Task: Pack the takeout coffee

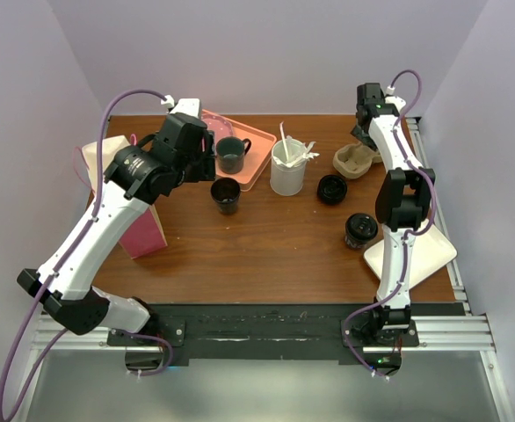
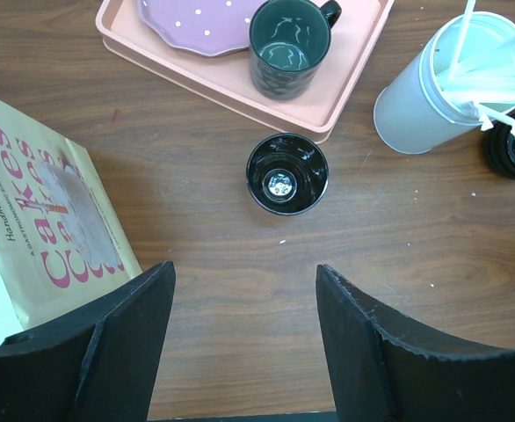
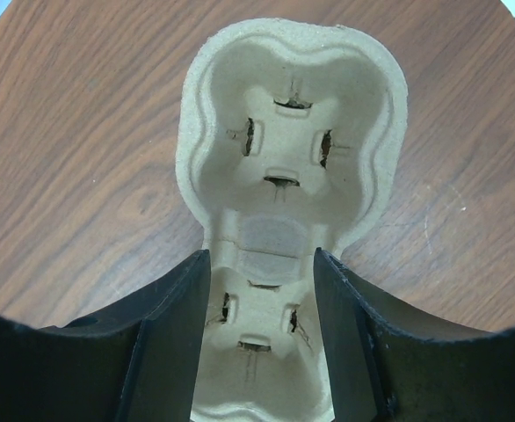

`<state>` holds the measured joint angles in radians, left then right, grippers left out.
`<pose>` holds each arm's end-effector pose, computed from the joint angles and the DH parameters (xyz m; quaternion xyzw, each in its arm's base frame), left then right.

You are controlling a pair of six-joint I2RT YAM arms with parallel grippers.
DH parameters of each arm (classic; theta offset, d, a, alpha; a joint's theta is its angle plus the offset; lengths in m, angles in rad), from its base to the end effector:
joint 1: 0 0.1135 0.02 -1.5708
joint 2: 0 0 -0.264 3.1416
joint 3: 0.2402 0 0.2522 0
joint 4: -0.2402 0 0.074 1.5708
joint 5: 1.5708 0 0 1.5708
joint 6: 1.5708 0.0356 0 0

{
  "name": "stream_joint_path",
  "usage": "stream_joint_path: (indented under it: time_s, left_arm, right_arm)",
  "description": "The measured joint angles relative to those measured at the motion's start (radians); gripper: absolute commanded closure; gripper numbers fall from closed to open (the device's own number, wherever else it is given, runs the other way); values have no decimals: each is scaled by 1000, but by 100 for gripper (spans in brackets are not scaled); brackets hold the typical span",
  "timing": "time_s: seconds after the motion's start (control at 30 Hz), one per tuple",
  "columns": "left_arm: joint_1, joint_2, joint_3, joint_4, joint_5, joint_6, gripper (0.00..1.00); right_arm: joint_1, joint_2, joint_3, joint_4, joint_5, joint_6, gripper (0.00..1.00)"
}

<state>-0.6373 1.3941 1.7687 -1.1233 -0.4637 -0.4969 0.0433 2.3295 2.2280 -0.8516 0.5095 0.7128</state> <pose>0.2161 -0.1402 0.4468 -0.0290 0.8964 -0.0312 0.4412 0.5125 0.0048 0.2543 0.3752 0.8456 -0.1146 0.3620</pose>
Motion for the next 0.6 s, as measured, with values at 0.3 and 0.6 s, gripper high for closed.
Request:
stream_joint_path:
  time_s: [0.3,0.6]
  left_arm:
    - [0,0,0,5,6,11,29]
    - [0,0,0,8,6,11,29]
  right_arm:
    - [0,2,-14,2,1,31,46]
    - [-1,6,-18,6,2,37,46]
